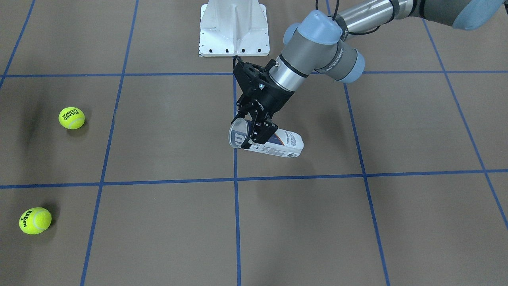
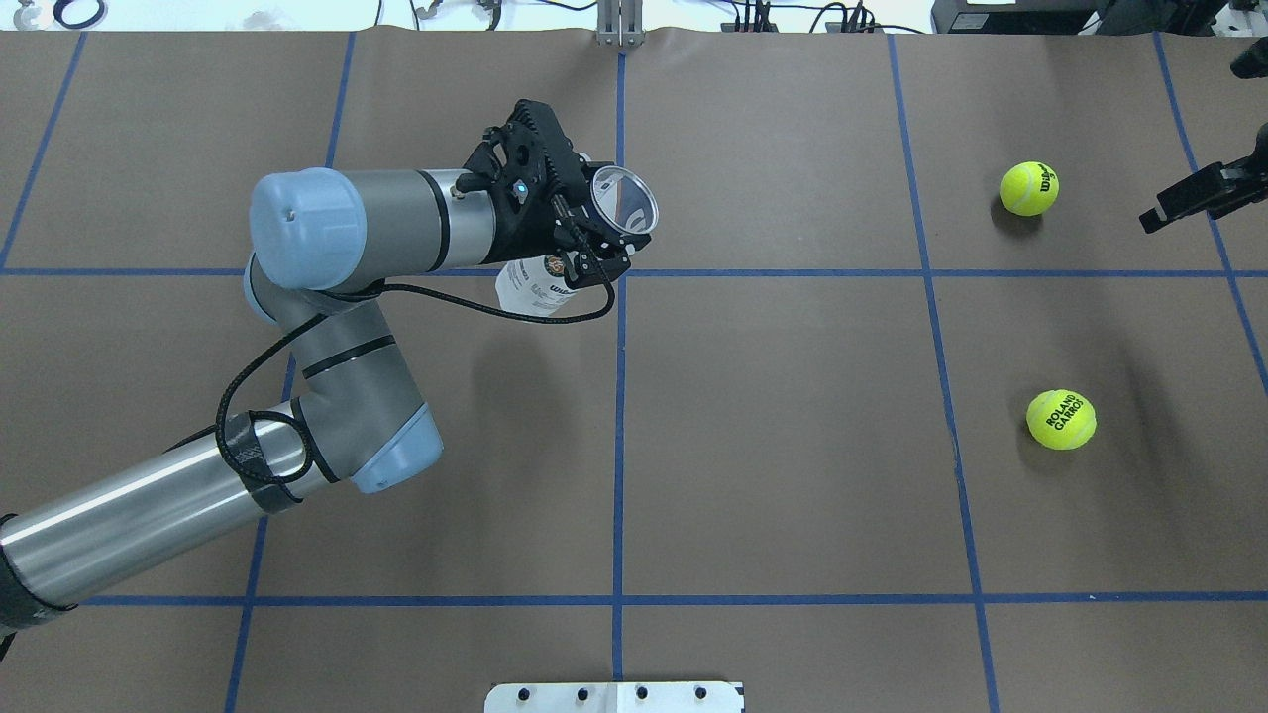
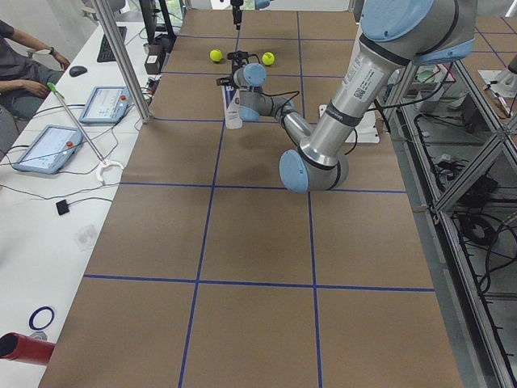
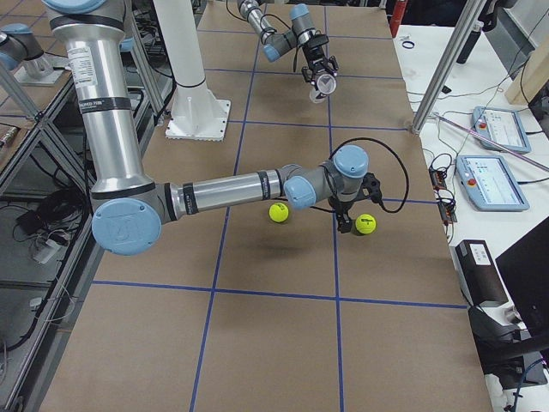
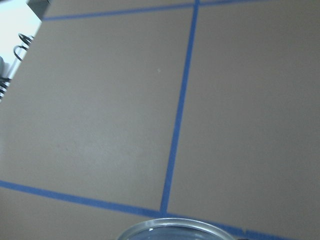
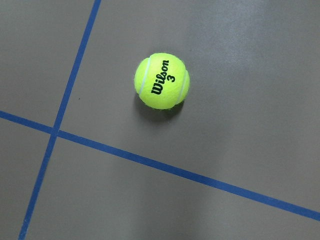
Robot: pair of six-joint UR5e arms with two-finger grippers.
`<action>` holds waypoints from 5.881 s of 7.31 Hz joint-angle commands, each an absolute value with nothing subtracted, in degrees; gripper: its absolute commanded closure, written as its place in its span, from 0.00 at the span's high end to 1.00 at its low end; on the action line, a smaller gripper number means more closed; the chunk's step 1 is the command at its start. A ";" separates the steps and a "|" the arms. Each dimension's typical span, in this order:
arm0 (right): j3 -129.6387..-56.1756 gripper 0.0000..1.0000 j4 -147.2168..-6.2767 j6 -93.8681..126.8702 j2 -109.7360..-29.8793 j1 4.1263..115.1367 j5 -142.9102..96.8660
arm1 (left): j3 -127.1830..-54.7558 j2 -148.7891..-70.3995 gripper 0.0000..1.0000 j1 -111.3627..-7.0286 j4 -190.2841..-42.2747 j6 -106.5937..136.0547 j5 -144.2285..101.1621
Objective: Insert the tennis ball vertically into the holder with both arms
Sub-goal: 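Lift the upright can with the left gripper while the right arm moves in, then lower the right gripper onto the nearer yellow tennis ball, then close the right gripper on the ball and lift it, then carry the ball with the right gripper over the can's open top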
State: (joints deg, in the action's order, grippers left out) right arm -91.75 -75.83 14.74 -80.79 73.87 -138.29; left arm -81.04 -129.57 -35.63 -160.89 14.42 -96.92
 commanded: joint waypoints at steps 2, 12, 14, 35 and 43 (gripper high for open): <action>-95.96 1.00 -75.76 18.18 -80.68 72.34 -138.34 | -74.97 -130.16 0.84 -30.70 -182.96 20.57 -84.24; -108.02 0.99 -75.76 37.79 -90.78 50.21 -124.11 | -73.04 -129.82 0.85 -23.91 -190.81 19.78 -74.44; -108.19 0.99 -75.76 38.06 -92.45 48.52 -120.41 | -72.95 -129.64 0.85 -23.82 -190.72 19.78 -74.36; -109.41 0.00 -91.80 51.41 -67.54 54.75 -132.98 | -68.64 -129.99 0.87 -19.78 -196.44 20.74 -69.88; -110.22 0.00 -92.72 68.88 -55.65 53.79 -132.98 | -68.73 -129.29 0.86 -20.48 -197.49 19.95 -68.73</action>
State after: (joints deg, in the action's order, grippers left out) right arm -110.34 -92.71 66.17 -57.61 54.23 -133.06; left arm -68.89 -129.59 -20.37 -197.48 20.04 -68.82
